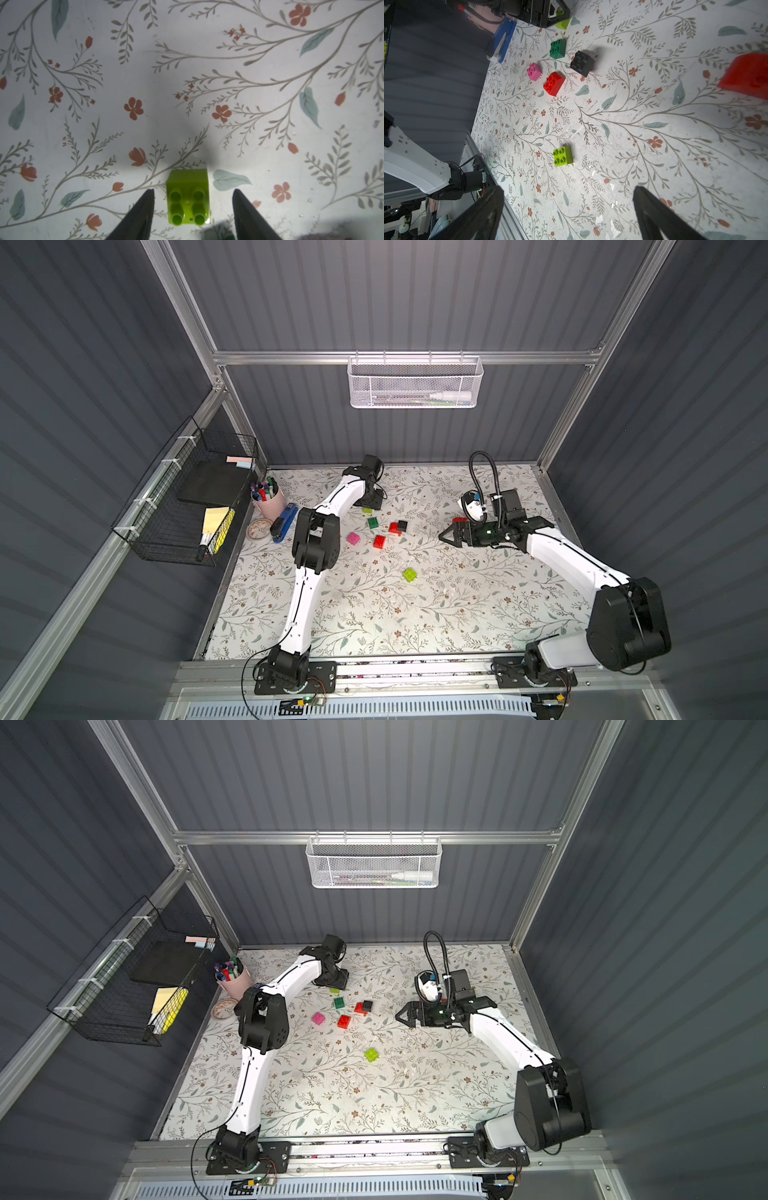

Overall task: Assemble the letter s with lego
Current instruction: Pick up the lego brick from the center of the board.

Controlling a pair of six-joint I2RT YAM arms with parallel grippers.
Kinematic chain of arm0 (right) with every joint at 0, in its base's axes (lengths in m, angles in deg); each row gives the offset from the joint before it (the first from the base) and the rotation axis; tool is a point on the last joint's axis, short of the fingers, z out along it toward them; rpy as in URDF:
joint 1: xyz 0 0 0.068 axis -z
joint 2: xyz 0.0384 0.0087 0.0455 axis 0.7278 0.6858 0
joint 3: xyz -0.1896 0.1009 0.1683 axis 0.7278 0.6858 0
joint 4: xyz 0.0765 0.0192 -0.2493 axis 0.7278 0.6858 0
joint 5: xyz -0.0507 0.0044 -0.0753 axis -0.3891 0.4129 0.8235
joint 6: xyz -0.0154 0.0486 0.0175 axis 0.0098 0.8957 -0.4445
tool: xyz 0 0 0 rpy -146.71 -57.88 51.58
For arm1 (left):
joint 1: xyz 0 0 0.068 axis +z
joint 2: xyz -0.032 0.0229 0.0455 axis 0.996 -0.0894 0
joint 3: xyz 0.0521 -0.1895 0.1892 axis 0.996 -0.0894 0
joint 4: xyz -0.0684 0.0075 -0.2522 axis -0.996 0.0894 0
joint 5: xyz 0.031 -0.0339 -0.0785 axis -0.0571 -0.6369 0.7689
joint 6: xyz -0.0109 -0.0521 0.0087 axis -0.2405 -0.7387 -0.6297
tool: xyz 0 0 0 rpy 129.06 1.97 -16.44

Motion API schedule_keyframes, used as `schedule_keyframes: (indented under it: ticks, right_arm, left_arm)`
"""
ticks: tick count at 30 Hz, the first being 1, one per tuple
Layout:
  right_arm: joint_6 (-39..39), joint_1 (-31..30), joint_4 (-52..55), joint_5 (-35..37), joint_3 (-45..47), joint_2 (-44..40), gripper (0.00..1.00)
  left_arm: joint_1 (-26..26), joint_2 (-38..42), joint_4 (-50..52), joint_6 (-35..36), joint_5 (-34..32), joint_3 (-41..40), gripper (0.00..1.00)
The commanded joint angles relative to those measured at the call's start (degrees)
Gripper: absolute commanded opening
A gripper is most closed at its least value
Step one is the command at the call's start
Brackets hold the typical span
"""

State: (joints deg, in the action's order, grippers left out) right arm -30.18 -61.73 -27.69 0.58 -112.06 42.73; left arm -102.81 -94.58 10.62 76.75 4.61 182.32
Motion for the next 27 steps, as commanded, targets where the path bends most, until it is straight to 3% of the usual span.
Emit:
schedule_keyframes:
  ticks: [1,6,11,22,25,27]
  right_arm:
    - [0.42,-0.27,0.79,-0.04,-1.78,0.74,0.99]
    - [0.74,-0.44,0.37,-0.05,-1.76,1.46,0.99]
    - [0.91,-0.71,0.47,-0.04,-2.13,1.83,0.99]
    - [0.75,-0.78,0.61,0.57,-2.24,1.92,0.99]
    - [0.7,-0.79,0.7,0.77,-2.41,1.7,0.99]
    - [0.6,-0.71,0.79,1.21,-2.66,1.66,0.99]
  left_arm:
    - [0.53,-1.48,1.54,0.47,0.87,1.21,0.57]
    - [0.83,-1.74,1.62,0.54,1.63,1.42,0.49]
    - [0.86,-2.44,2.15,0.54,2.09,1.82,0.48]
    - [0.84,-2.22,3.78,1.59,1.4,2.77,0.26]
    - [0.58,-0.87,4.34,-0.53,-1.67,3.41,0.28]
    - [0.11,1.04,4.96,-1.27,-0.39,2.96,0.29]
